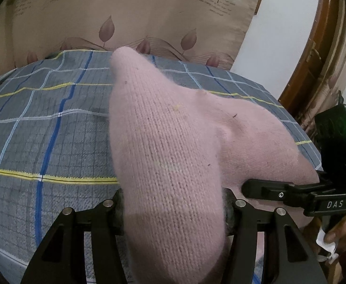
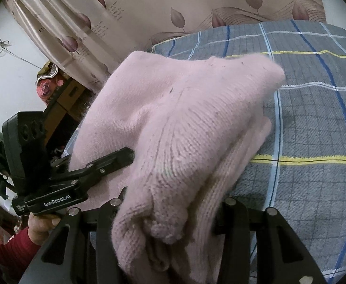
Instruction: Fold small clothes
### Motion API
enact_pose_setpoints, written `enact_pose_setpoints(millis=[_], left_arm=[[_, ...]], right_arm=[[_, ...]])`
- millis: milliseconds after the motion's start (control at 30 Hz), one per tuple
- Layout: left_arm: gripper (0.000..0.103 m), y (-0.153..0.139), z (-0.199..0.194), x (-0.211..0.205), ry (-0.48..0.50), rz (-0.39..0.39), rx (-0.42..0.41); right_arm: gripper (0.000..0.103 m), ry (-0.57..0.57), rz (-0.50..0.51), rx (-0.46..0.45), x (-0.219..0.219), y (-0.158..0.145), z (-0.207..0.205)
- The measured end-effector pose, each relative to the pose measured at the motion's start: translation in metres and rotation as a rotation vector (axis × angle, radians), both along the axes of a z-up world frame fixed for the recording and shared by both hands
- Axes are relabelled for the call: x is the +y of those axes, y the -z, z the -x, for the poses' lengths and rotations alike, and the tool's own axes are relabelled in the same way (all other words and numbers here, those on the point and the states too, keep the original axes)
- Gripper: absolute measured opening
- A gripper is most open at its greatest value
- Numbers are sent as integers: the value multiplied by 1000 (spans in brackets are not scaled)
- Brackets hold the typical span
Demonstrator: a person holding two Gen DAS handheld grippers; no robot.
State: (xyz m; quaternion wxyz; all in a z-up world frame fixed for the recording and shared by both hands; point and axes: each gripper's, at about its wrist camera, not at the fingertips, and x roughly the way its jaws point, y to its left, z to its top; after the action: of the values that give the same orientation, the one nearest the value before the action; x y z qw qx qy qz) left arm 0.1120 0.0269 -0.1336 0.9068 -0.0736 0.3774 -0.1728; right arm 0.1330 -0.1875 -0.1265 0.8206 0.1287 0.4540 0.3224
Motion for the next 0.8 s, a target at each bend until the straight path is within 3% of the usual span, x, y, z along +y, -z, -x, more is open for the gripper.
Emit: enact_pose_setpoints(millis=[200,500,700,800], left_arm=[[64,4,1,2,-25,-1,-2],[77,6,10,0,-70,-41,-49],[95,-3,33,-10,-163,-203,-178],[97,-9,43,-15,-202,-261,-211]], right_arm=[[45,7,-10,12,-3,5,0],[57,37,-24,25,-10,15,8],[65,95,53,-41,-11,10,33],[67,149,129,-127,-8,-2,56]])
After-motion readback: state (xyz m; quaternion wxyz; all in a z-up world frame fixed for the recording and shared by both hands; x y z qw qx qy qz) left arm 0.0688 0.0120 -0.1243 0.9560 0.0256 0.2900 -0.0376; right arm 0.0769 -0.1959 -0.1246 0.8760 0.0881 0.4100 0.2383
